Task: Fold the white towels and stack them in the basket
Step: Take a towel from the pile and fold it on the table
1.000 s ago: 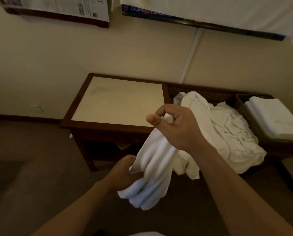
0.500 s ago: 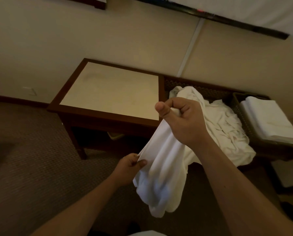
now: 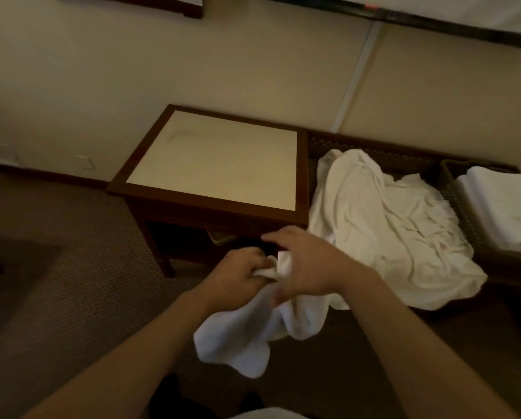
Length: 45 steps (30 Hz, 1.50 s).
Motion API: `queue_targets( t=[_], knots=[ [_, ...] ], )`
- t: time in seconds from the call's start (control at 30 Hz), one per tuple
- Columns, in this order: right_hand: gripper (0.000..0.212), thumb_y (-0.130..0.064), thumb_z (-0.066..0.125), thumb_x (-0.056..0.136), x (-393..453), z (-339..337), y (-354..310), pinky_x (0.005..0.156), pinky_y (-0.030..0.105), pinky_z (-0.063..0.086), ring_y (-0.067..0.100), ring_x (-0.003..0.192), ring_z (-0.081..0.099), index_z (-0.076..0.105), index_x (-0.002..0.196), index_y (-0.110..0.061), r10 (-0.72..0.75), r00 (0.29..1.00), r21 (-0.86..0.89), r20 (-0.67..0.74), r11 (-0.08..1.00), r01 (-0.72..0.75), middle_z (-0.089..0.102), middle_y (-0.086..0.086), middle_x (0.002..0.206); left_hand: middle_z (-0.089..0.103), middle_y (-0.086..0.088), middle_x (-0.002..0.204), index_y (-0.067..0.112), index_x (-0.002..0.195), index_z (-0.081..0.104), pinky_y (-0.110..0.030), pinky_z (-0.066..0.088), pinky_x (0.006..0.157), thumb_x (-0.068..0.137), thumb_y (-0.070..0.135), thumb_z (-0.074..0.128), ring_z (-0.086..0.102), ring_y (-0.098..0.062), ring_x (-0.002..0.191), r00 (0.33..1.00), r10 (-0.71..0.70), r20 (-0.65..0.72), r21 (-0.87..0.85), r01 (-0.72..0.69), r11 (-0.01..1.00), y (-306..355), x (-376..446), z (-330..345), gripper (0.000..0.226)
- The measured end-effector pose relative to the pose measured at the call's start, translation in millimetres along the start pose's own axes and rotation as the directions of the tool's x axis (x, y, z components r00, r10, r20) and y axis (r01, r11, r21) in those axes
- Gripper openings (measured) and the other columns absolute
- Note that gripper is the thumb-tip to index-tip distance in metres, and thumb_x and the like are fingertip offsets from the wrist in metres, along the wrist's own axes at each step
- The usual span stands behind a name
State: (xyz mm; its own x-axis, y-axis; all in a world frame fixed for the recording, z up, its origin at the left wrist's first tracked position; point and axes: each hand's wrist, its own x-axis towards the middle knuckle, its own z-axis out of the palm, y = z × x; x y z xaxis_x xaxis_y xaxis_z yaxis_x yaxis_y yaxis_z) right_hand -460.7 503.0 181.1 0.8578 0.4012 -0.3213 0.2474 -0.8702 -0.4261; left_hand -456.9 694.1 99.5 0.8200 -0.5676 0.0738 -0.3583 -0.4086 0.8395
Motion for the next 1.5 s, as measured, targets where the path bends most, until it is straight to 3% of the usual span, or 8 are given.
queue_targets(
  t=[0.1,0.37,0.47,0.67,0.93,1.13,1.4,1.5],
  knots=[
    [0.022,-0.035,0.075,0.077,17,28,8,0.072,0.035,0.052,0.005,0.08,0.06,0.064,0.096,-0.035,-0.048,0.99,0.155,-0.133,0.985,0.069,0.063,-0.012,0.091,0.067,0.008,0.103,0.019,0.111,0.072,-0.022,0.054,0.084,0.092,0.015,0.073,0.064,-0.008,0.096,0.993,-0.02,-0.119,-0.199,-0.004,0.98,18,-1,-14,0.02],
    [0.013,-0.005,0.051,0.065,24,22,-8,0.059,0.037,0.049,0.021,0.068,0.06,0.059,0.064,-0.015,0.128,0.838,0.581,-0.53,0.775,0.249,0.062,0.001,0.066,0.058,0.006,0.128,0.041,0.126,0.052,-0.036,0.047,0.104,0.09,0.041,0.066,0.056,-0.014,0.116,0.785,-0.468,0.407,-0.176,0.57,0.803,-47,-52,-4,0.039],
    [0.012,-0.001,0.049,0.063,24,21,-13,0.058,0.031,0.047,0.017,0.065,0.057,0.058,0.063,-0.009,0.195,0.769,0.646,-0.608,0.685,0.337,0.06,0.001,0.064,0.063,0.004,0.128,0.027,0.129,0.062,-0.04,0.046,0.108,0.088,0.037,0.07,0.059,-0.014,0.117,0.742,-0.578,0.341,-0.138,0.647,0.75,-77,-67,17,0.043],
    [0.021,0.001,0.052,0.066,18,27,-11,0.061,0.049,0.051,0.033,0.069,0.06,0.057,0.061,-0.019,0.238,0.729,0.622,-0.642,0.717,0.314,0.062,0.005,0.067,0.063,-0.018,0.12,0.009,0.117,0.061,-0.052,0.056,0.087,0.086,0.02,0.064,0.064,-0.036,0.108,0.613,-0.716,0.334,-0.896,0.443,-0.039,-91,-68,60,0.033],
    [0.014,0.0,0.048,0.067,-1,27,0,0.056,0.04,0.048,0.025,0.066,0.059,0.059,0.065,-0.008,0.178,0.691,0.538,-0.701,0.768,0.347,0.061,0.004,0.067,0.069,-0.015,0.101,0.006,0.118,0.069,-0.041,0.055,0.072,0.085,0.042,0.061,0.065,-0.031,0.094,0.604,-0.781,0.158,-0.746,0.591,0.306,-61,-33,83,0.049],
    [0.014,-0.001,0.048,0.067,-8,33,6,0.056,0.043,0.049,0.026,0.066,0.06,0.061,0.068,0.0,0.185,0.665,0.514,-0.723,0.788,0.339,0.062,0.008,0.067,0.069,-0.017,0.106,0.001,0.124,0.067,-0.038,0.059,0.081,0.089,0.013,0.068,0.068,-0.026,0.095,0.555,-0.557,0.617,-0.666,0.746,0.005,-48,-29,87,0.038],
    [0.031,-0.007,0.055,0.078,-18,47,54,0.054,0.028,0.041,0.01,0.056,0.05,0.05,0.065,-0.035,0.262,0.753,0.364,-0.604,0.931,-0.032,0.052,-0.007,0.058,0.064,-0.021,0.105,0.0,0.117,0.059,-0.041,0.057,0.064,0.09,0.006,0.064,0.063,-0.037,0.09,0.246,-0.967,-0.06,-0.712,0.669,0.215,-83,-24,54,0.028],
    [0.023,-0.011,0.053,0.076,-22,64,68,0.052,0.017,0.031,0.011,0.06,0.051,0.046,0.063,-0.028,0.185,0.714,0.254,-0.675,0.967,-0.01,0.045,-0.009,0.055,0.063,-0.018,0.105,0.002,0.118,0.06,-0.037,0.053,0.062,0.086,0.003,0.059,0.062,-0.032,0.091,0.4,-0.911,0.1,-0.874,0.472,0.112,-72,-24,17,0.031]
  ],
)
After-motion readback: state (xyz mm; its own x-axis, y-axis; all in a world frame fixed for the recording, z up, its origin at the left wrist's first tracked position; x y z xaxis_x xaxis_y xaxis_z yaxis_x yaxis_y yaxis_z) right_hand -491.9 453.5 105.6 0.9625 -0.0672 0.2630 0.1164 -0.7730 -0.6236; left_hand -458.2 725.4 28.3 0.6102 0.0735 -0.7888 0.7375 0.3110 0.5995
